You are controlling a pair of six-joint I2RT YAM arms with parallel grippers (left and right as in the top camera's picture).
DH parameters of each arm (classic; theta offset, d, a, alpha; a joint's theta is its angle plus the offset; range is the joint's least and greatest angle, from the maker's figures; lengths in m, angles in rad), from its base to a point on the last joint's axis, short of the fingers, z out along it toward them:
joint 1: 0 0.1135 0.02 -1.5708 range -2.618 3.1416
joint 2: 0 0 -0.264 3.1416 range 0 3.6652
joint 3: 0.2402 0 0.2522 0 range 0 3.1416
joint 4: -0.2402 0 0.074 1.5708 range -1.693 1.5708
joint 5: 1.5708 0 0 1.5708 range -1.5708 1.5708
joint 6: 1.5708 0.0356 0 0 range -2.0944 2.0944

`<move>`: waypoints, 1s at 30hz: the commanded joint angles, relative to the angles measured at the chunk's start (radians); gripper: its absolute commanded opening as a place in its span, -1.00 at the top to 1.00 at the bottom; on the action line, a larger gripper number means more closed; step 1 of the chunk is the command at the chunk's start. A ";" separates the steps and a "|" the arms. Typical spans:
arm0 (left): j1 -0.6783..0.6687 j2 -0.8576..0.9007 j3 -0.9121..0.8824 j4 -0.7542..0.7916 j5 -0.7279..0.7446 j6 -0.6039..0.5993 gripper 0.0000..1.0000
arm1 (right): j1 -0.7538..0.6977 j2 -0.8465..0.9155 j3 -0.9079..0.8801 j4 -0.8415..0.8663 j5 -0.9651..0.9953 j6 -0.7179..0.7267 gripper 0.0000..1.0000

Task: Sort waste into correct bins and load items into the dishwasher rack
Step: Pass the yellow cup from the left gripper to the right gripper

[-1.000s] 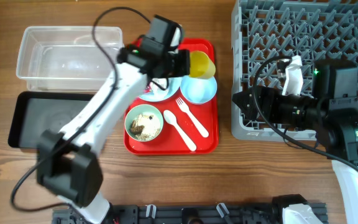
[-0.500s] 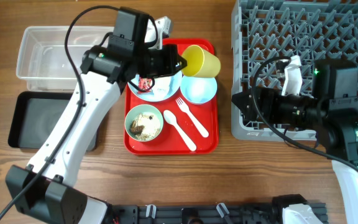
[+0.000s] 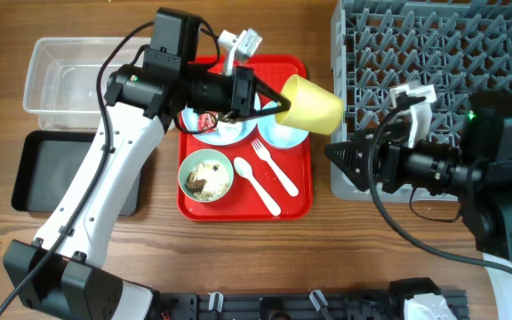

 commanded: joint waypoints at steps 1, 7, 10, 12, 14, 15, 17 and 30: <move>0.005 -0.020 0.015 0.035 0.289 0.001 0.92 | -0.003 -0.005 0.019 0.079 -0.174 -0.112 -0.98; 0.005 -0.020 0.015 0.063 0.368 -0.003 0.92 | -0.003 -0.005 0.019 0.180 -0.184 -0.065 -0.99; 0.005 -0.020 0.015 0.064 0.368 -0.003 0.92 | -0.003 -0.001 0.019 0.239 -0.239 -0.042 -1.00; 0.005 -0.020 0.015 0.068 0.368 -0.003 0.92 | -0.003 0.008 0.019 0.253 -0.248 -0.019 -0.96; 0.005 -0.020 0.015 0.068 0.368 -0.003 0.92 | -0.003 0.023 0.019 0.259 -0.249 -0.010 -0.86; 0.005 -0.020 0.015 0.068 0.368 -0.003 0.92 | -0.003 0.031 0.019 0.262 -0.250 0.004 -0.80; 0.005 -0.020 0.015 0.072 0.367 -0.003 0.92 | 0.001 0.048 0.019 0.269 -0.285 0.001 -0.62; 0.005 -0.020 0.015 0.094 0.365 -0.002 0.57 | 0.027 0.038 0.019 0.273 -0.226 0.000 -0.11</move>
